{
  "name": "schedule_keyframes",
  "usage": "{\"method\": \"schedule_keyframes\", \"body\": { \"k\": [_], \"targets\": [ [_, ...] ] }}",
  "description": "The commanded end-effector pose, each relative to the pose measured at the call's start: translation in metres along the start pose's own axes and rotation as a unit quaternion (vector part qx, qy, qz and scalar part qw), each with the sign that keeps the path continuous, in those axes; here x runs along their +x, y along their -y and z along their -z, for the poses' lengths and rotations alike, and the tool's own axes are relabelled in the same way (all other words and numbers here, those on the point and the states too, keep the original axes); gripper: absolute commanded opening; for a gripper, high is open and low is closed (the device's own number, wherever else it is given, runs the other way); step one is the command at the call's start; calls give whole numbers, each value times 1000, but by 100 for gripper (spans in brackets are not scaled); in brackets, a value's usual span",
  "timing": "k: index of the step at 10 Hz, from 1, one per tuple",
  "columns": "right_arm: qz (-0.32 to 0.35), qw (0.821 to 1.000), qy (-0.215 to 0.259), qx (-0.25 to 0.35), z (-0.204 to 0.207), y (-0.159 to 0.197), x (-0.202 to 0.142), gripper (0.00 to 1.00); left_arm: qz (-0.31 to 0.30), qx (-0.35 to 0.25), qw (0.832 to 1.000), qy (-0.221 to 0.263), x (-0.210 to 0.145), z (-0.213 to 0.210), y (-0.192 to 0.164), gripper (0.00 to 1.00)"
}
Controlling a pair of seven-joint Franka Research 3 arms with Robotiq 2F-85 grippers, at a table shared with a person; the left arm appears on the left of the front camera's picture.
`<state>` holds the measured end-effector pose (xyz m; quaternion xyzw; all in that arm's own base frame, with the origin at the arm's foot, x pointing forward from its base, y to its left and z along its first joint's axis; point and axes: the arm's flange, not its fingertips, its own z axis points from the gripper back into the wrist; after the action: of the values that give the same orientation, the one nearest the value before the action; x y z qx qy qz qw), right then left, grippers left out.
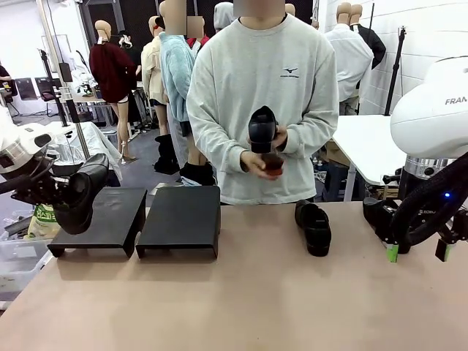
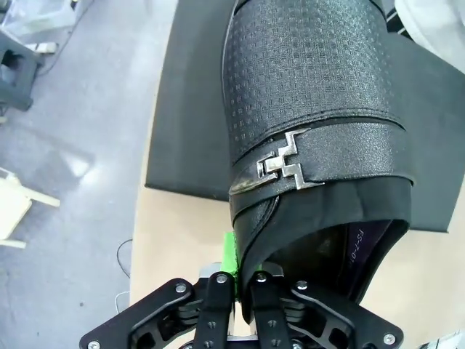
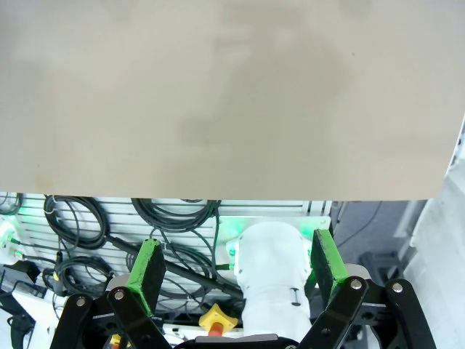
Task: Organize the shoes by placing them on the stand.
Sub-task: Place the Shoe from the middle of the table onto the Shoes Stand.
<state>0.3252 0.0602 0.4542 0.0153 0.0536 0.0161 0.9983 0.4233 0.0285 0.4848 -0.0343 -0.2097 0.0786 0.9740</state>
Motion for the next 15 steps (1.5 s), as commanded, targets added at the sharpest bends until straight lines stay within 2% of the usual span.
{"method": "schedule_keyframes", "body": {
  "k": [1, 3, 4, 9, 10, 11, 12, 13, 15],
  "targets": [
    [-2, 1000, -1, 4, -2, -1, 3, 100, 6, -5, 1000, 7, 23, 1, -7, 0],
    [-2, 1000, -1, 4, -2, -1, 3, 100, 13, 8, 1000, 21, 32, -5, -6, 0],
    [-2, 1000, -1, 4, -2, -1, 3, 100, 2, 14, 1000, 6, 35, -4, -11, 0],
    [-2, 1000, -1, 4, -2, -1, 3, 100, -3, 6, 1000, 1, 27, 0, -5, 0],
    [-2, 1000, -1, 4, -2, -1, 3, 100, 24, 18, 1000, 2, 28, 7, -7, 0],
    [-2, 1000, -1, 4, -2, -1, 3, 100, 28, 9, 1000, -6, 36, 21, -12, 0],
    [-2, 1000, -1, 4, -2, -1, 3, 100, 40, -8, 999, 11, 47, 33, -21, 0],
    [-2, 1000, -1, 4, -2, -1, 3, 100, 72, -15, 997, -2, 54, 43, -29, 0],
    [-2, 1000, -1, 4, -2, -1, 3, 100, 66, -28, 997, -8, 66, 56, -43, 0]
  ]
}}
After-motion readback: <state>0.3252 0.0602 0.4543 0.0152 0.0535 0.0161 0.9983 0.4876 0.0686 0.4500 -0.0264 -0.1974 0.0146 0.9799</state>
